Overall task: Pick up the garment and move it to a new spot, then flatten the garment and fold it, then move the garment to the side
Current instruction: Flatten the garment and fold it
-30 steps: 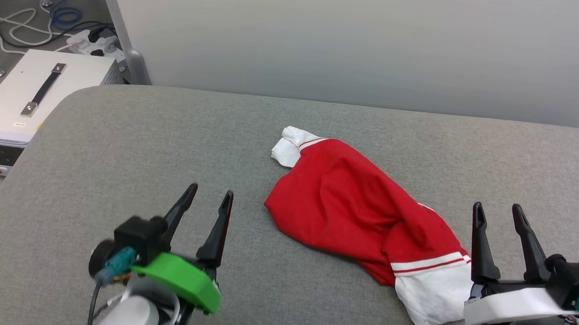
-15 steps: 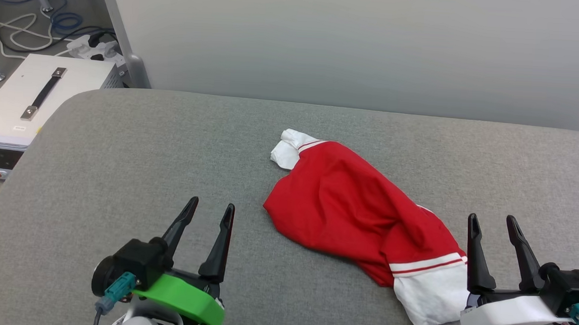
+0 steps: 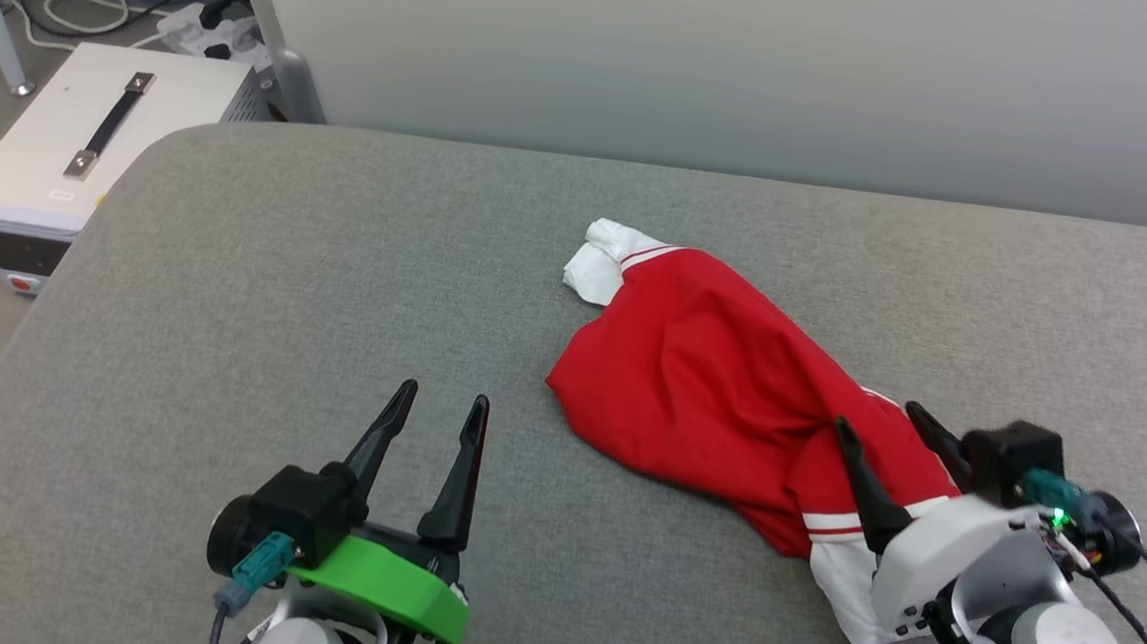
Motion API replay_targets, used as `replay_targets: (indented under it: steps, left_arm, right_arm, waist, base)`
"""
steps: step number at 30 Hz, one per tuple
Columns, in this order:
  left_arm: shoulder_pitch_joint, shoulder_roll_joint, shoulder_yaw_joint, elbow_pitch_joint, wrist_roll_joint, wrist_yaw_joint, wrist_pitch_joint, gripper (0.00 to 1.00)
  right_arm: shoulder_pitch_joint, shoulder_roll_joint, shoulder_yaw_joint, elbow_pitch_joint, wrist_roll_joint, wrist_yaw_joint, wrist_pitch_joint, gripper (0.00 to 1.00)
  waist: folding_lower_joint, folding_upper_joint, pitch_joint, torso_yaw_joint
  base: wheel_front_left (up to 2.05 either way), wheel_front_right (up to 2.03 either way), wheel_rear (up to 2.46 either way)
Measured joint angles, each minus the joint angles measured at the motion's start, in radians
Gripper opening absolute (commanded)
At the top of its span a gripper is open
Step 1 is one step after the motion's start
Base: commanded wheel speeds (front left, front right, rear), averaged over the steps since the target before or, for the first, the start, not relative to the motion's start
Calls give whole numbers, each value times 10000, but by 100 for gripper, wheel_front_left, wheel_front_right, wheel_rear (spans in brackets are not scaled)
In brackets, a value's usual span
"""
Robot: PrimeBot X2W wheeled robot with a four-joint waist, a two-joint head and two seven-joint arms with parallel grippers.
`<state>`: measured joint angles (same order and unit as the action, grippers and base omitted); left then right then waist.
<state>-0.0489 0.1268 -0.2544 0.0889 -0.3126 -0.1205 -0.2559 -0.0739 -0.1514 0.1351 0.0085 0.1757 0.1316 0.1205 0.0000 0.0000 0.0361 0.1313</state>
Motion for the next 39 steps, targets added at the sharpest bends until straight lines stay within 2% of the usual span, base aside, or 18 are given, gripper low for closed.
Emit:
replay_targets:
  steps: [7,10,13,20,29,30,31,32,39]
  left_arm:
    - [-315,-192,-67,4,59,-50,0,100]
    - [-473,-267,-284,2,58,-71,-2,100]
    - [-593,-280,-345,19,81,-71,0,100]
    - [-864,-305,-487,-6,123,-71,-2,100]
    - [-1010,-378,-685,21,115,-71,-2,100]
    - [-1010,-385,-685,27,109,-71,-2,100]
    - [-1010,-393,-683,31,109,-71,-2,100]
    - [-1010,-397,-675,36,107,-71,-2,100]
    - [-1010,-410,-604,213,107,-71,-2,100]
  right_arm:
    - [-1570,-1799,1952,-140,2253,0,5212,100]
    - [-2303,-2102,2445,-173,2874,-2,6362,100]
    - [-2976,-2282,3010,-33,3030,0,7181,100]
    - [-4138,-2280,3858,1131,3043,0,7952,100]
    - [-4830,-2383,4853,2708,3246,-2,7701,100]
    - [-4885,-2406,4972,2798,3369,-2,7639,94]
    - [-4958,-2431,5141,2836,3517,-4,7582,40]
    - [-5034,-2468,5304,2832,3620,-4,7509,0]
    - [-5231,-2884,6727,2497,4566,-4,6757,0]
  waist:
    - [0,0,488,592]
    - [0,0,671,890]
    - [0,0,863,1184]
    - [1,0,1308,1858]
    - [1,0,1766,2564]
    - [1,0,1809,2622]
    - [1,0,1848,2671]
    - [1,0,1876,2701]
    - [1,0,1748,2684]
  base:
    - [0,0,0]
    - [0,0,0]
    - [0,0,0]
    - [0,0,0]
    - [0,0,0]
    - [0,0,0]
    - [0,0,0]
    - [0,0,0]
    - [0,0,0]
